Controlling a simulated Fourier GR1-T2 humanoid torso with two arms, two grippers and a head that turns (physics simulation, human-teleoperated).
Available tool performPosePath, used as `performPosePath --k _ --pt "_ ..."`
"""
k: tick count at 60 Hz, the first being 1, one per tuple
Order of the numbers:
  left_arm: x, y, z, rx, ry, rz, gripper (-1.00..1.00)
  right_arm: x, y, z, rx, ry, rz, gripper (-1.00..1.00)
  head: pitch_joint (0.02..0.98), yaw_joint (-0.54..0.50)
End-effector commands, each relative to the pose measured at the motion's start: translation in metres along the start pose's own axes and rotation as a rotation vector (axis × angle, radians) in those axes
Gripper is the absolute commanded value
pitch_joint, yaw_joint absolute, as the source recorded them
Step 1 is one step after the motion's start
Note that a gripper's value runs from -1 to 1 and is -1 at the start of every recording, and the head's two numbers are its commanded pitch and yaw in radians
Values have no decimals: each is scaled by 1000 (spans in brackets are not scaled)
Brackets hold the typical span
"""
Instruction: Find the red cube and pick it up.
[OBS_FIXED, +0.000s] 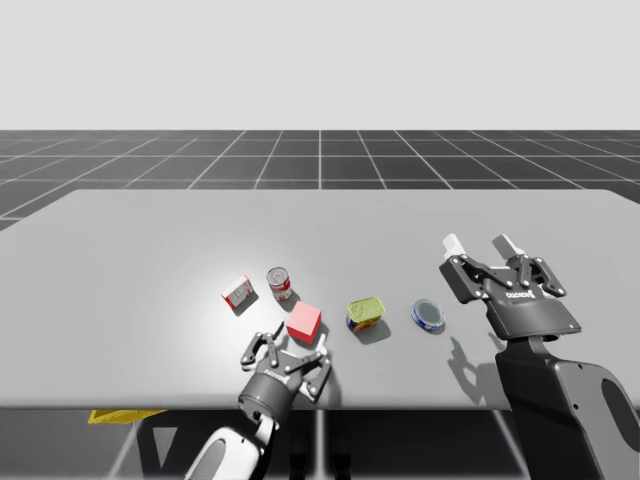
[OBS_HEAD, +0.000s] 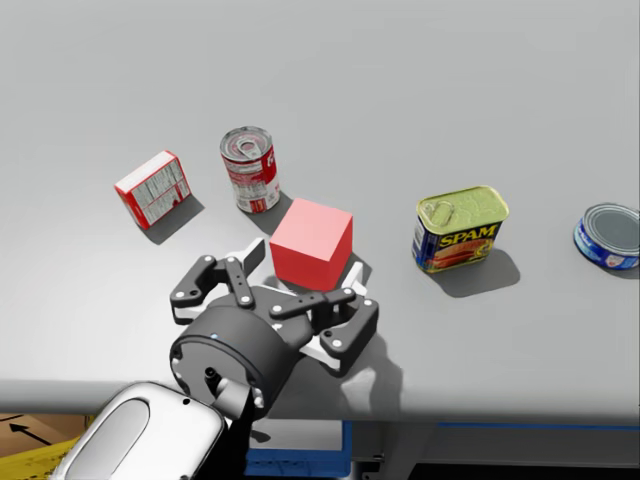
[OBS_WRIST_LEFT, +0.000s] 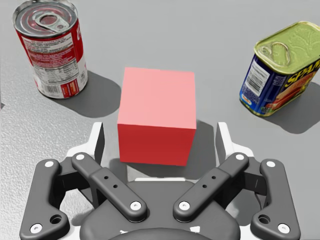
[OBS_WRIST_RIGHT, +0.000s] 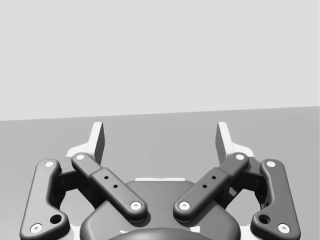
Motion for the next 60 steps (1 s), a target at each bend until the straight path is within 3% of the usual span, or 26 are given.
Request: performPosePath --k 1,14,31,32,33,34,35,38,47,60 --pt "5 -2 -18 36 -1 -16 -1000 1 0 1 0 -1 -2 -1000 913 49" --pt "4 1 -40 65 34 -6 -1000 2 -1 2 0 -2 -4 -1000 914 45" --pt "-4 3 -44 73 79 5 -1000 2 -1 2 2 -4 -5 -1000 901 46" --pt "-4 3 -44 73 79 4 -865 2 -1 2 1 -4 -5 -1000 899 46" --pt "-5 3 -44 72 80 6 -322 2 -1 2 2 -4 -5 -1000 896 46" --pt "-5 2 -43 67 80 9 66 2 -1 2 2 -4 -5 -1000 894 47" --pt "-6 2 -43 64 81 10 906 2 -1 2 2 -4 -5 -1000 891 47" --pt "-7 1 -42 58 80 9 1000 2 -1 2 3 -4 -4 -1000 883 47" --pt "-7 -1 -39 42 75 7 1000 3 -1 3 2 -5 -4 -1000 816 50" --pt "-10 -4 -37 22 77 1 1000 3 -1 4 0 -5 -5 -1000 605 59"
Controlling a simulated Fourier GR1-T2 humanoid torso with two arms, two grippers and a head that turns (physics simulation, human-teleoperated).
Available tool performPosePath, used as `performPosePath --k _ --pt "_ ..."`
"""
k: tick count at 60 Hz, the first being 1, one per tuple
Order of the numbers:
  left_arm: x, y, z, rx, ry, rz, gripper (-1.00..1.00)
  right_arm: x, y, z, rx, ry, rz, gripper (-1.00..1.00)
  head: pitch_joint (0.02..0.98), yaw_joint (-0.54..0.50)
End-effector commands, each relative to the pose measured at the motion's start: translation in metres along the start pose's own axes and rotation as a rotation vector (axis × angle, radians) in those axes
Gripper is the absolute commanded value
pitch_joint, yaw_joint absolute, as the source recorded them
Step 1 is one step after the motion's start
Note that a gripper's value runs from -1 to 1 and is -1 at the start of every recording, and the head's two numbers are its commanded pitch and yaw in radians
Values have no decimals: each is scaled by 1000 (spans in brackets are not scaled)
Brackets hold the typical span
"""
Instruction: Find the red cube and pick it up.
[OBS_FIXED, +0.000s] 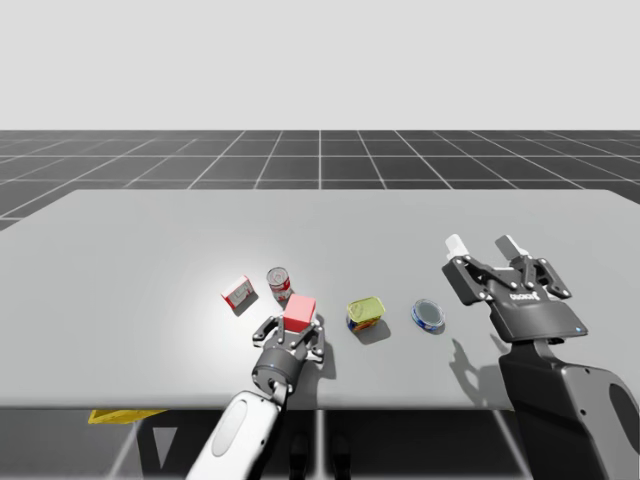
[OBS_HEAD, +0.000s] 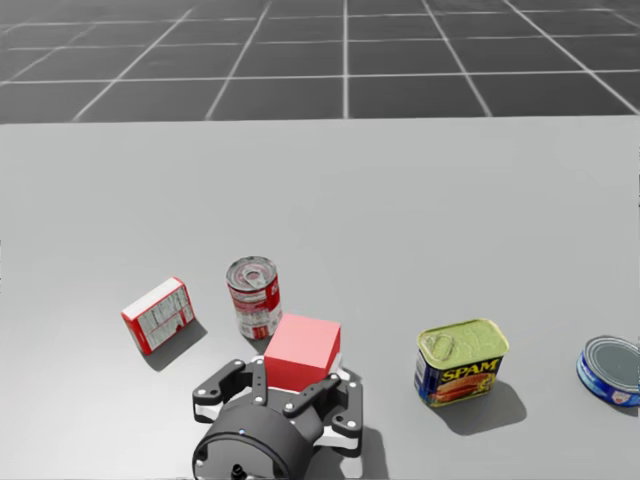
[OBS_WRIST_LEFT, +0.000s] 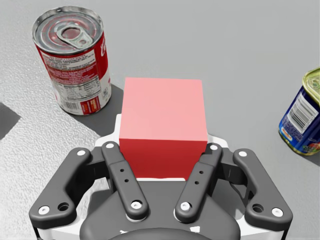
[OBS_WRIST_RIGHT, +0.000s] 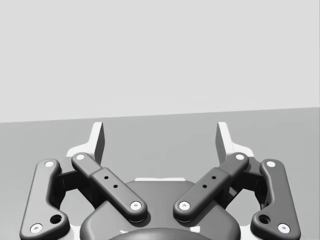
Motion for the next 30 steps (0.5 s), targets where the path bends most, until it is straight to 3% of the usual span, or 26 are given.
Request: performPosePath --k 1,9,18,25,30 --pt "-16 -6 2 -109 49 -23 1000 1 0 1 -1 0 0 -1000 576 62" --pt "-16 -7 1 -123 49 -26 1000 1 -1 1 -3 0 -1 -1000 488 69" --pt "-14 -10 2 -142 45 -27 1000 1 -1 1 1 0 -1 -1000 463 72" --pt "7 -6 5 -185 32 18 1000 1 -2 0 1 0 0 -1000 464 70" --pt "25 -3 9 -192 -2 12 1000 1 -2 0 1 1 1 -1000 463 70"
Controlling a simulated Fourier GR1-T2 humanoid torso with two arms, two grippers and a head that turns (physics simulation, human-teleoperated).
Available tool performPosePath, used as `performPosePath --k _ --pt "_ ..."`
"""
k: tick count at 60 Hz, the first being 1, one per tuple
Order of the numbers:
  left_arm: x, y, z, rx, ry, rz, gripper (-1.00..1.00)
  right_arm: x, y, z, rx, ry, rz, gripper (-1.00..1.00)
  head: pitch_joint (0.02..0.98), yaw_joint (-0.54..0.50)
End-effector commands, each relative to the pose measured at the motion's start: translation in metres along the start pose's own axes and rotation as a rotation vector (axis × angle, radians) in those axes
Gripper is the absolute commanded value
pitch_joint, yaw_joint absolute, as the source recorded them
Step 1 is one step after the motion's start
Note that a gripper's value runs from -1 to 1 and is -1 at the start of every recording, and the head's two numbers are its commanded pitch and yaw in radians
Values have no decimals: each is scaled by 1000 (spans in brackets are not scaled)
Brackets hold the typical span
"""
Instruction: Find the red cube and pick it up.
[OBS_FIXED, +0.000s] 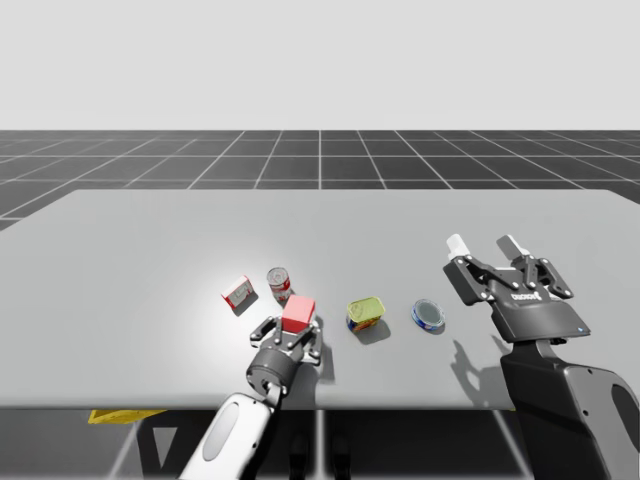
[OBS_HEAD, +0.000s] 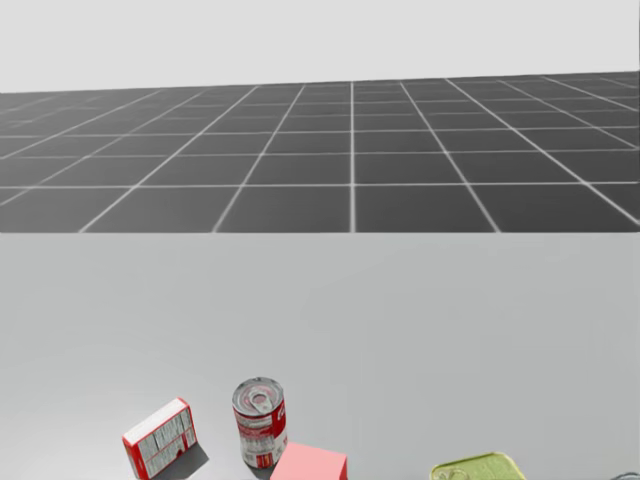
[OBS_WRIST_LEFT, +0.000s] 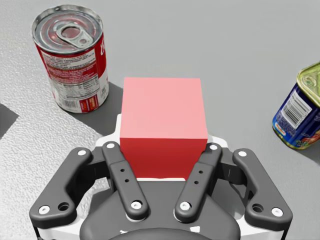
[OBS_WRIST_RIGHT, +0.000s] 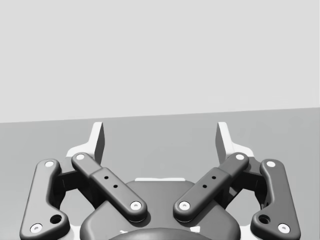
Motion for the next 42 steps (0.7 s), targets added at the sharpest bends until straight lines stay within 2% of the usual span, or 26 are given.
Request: performPosePath --k 1,6,26,34,42 --pt "23 -10 5 -149 -26 -8 1000 0 -1 0 0 1 1 -1000 463 69" --pt "44 -10 13 -165 -67 -18 1000 0 -1 0 0 1 1 -1000 464 68" --pt "100 -7 30 -170 -188 -48 1000 -1 0 0 1 3 3 -1000 457 69" --pt "131 -5 38 -158 -261 -62 1000 -1 -1 -1 5 4 1 -1000 457 68" --pt "164 -9 55 -130 -390 -90 1000 -1 -1 -1 10 2 6 -1000 458 70"
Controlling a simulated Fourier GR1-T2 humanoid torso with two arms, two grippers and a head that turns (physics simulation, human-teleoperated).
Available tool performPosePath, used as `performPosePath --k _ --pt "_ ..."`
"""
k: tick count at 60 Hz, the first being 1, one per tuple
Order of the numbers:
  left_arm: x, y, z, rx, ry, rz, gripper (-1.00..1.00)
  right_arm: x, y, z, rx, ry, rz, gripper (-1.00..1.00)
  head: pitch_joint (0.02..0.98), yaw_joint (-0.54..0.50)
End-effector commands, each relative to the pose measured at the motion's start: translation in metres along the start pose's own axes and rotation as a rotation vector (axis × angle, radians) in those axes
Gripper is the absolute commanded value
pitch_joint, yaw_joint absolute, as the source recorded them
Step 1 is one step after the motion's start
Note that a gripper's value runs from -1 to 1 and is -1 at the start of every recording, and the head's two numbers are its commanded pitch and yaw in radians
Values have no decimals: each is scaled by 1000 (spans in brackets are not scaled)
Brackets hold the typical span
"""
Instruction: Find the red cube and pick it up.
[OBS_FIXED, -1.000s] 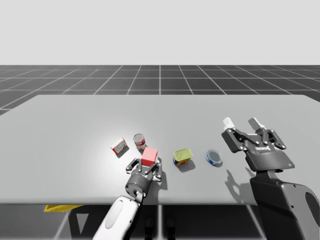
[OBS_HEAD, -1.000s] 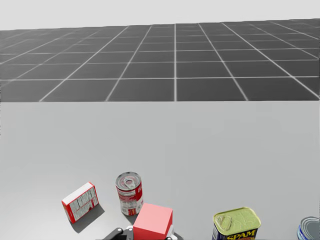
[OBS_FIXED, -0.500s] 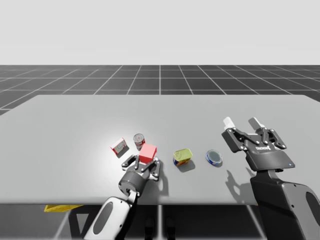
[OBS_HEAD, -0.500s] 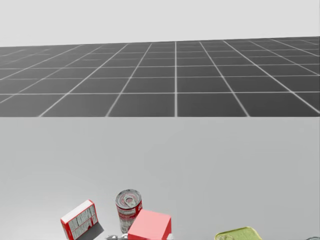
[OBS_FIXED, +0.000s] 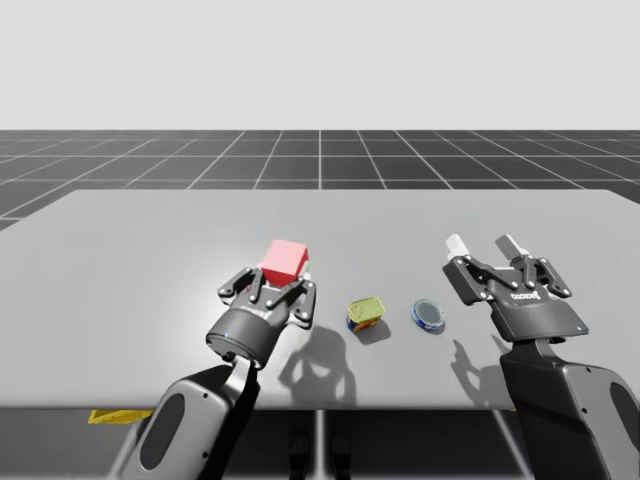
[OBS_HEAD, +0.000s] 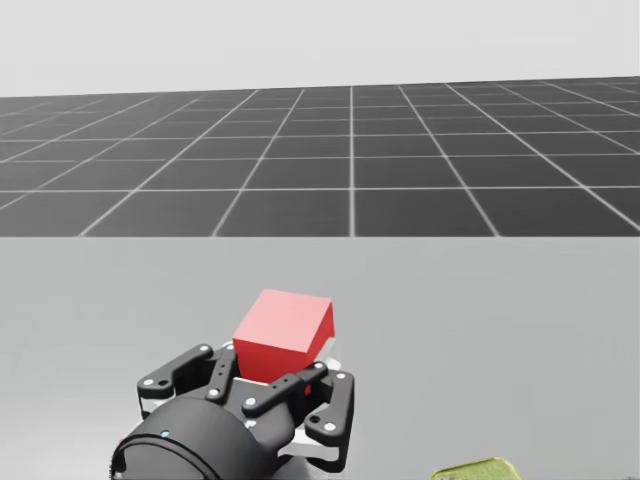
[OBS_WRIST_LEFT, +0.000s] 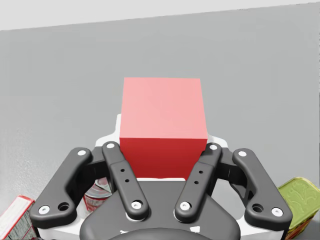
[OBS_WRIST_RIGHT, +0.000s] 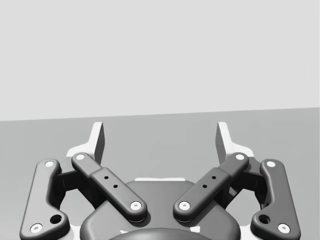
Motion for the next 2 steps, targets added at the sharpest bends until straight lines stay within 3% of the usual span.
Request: performPosePath --k 1,2 --pt "54 -15 4 -103 -153 -41 1000 0 0 0 6 -1 4 -1000 457 70" --pt "60 -15 6 -99 -175 -40 1000 0 0 0 6 -3 6 -1000 456 70"
